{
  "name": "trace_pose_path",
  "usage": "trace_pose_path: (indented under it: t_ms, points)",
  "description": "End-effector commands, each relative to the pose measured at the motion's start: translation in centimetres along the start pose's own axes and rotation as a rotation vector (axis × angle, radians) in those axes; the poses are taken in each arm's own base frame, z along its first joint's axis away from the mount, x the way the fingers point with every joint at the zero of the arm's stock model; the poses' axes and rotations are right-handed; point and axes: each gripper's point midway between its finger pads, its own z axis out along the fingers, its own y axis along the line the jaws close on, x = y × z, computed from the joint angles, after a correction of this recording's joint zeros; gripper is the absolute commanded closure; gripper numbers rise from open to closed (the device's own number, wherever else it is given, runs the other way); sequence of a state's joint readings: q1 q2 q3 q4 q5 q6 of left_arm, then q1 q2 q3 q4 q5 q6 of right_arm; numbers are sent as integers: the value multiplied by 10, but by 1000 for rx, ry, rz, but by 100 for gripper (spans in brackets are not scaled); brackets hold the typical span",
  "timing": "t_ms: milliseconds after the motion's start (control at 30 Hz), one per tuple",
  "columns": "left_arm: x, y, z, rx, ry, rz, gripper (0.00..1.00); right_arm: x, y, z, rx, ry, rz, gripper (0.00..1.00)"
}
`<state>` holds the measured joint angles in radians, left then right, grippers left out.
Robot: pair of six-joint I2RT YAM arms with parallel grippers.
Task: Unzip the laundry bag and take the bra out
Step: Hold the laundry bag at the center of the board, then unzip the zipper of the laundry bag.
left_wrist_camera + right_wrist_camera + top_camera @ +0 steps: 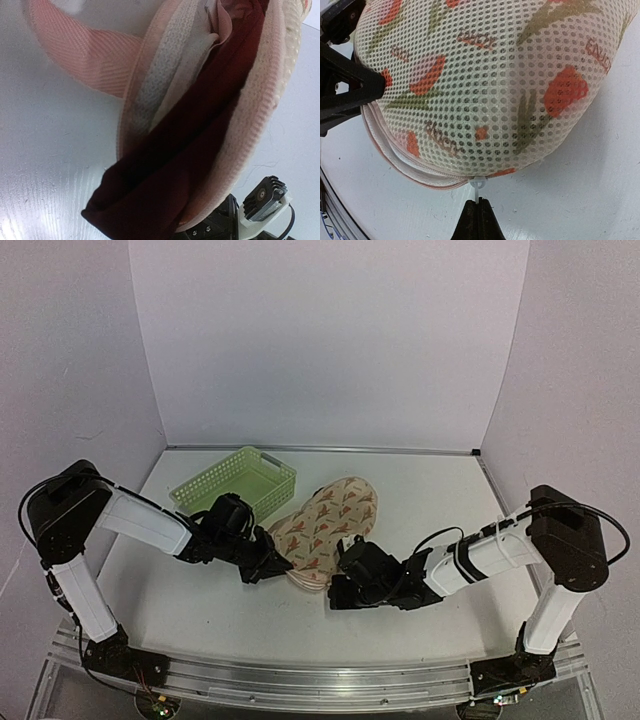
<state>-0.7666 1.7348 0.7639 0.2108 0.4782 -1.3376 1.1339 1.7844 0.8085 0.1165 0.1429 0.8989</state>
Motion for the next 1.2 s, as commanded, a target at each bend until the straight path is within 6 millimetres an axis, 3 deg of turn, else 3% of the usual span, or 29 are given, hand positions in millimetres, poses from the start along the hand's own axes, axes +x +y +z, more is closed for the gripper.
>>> trace_pose_path:
  t_ms: [0,167,567,767,967,1033,1167]
  points:
    - [1,-12,-2,51,5,29,100,-7,4,-7,-18,-37,6,100]
    - [0,-13,-7,61,6,41,100,-6,-10,-10,16,-50,7,100]
    - [19,-17,-13,93,100,127,100,-21,-67,-20,132,-72,26,100]
    - [22,-12,-16,88,107,138,100,-33,-81,-22,163,-85,31,100]
    - [24,-17,-15,96,106,147,100,-31,-78,-20,140,-63,14,100]
    - [27,-29,-13,117,123,180,96,-28,-80,-21,144,-56,14,100]
    - [33,-48,-15,153,133,224,75,-18,-90,-29,153,-47,19,100]
